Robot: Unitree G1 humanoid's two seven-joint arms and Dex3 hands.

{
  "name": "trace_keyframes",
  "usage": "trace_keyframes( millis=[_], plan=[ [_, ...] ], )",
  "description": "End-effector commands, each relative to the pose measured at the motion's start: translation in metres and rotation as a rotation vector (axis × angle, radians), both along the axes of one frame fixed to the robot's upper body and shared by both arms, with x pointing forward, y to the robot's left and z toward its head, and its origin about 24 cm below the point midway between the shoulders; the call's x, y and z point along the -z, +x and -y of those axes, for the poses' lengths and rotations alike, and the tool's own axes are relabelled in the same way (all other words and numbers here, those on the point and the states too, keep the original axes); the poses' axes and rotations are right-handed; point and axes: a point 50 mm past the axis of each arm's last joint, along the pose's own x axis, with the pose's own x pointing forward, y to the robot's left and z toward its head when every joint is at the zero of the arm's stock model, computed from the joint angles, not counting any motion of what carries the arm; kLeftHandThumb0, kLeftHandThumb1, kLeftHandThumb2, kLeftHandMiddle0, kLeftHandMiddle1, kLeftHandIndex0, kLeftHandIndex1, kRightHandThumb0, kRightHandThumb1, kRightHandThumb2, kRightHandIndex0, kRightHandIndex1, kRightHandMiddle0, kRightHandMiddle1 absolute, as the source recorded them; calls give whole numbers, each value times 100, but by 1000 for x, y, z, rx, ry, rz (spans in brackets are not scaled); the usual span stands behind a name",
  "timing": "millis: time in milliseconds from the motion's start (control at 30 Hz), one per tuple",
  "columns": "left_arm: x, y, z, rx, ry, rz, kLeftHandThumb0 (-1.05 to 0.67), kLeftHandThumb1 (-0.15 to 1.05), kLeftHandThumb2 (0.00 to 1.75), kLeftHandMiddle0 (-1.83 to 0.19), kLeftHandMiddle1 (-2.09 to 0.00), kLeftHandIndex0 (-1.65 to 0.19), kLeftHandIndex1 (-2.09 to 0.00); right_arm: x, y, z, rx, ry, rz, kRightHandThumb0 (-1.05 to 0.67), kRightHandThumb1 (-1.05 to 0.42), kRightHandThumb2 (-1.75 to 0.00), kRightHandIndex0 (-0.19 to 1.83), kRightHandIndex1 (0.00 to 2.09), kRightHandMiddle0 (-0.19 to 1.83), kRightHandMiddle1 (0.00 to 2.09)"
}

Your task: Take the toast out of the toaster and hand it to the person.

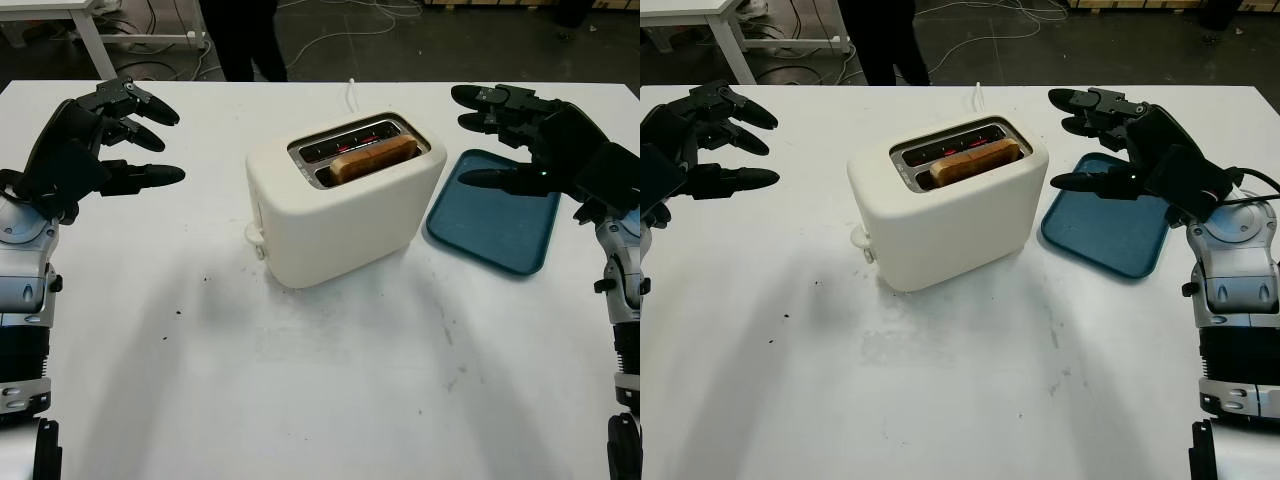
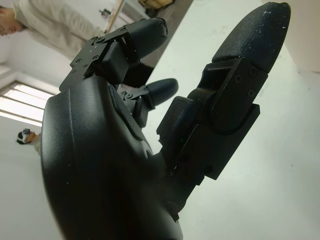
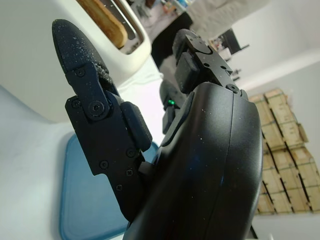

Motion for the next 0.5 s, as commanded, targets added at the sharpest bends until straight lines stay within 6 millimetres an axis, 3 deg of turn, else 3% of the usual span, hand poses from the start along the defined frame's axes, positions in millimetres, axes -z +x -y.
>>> trace_keyframes(
  millis=[0,467],
  plan=[
    [-2,1,1,7,1,13,-105,70,0,-35,-131,-34,-122,-1,1,-2,-6,16,4,-74,-76,0,11,50,37,0],
    [-1,1,1,5,3,12,-105,71,1,-34,-131,-34,-121,-1,1,-2,-13,15,5,-75,-77,0,10,52,37,0]
  ],
)
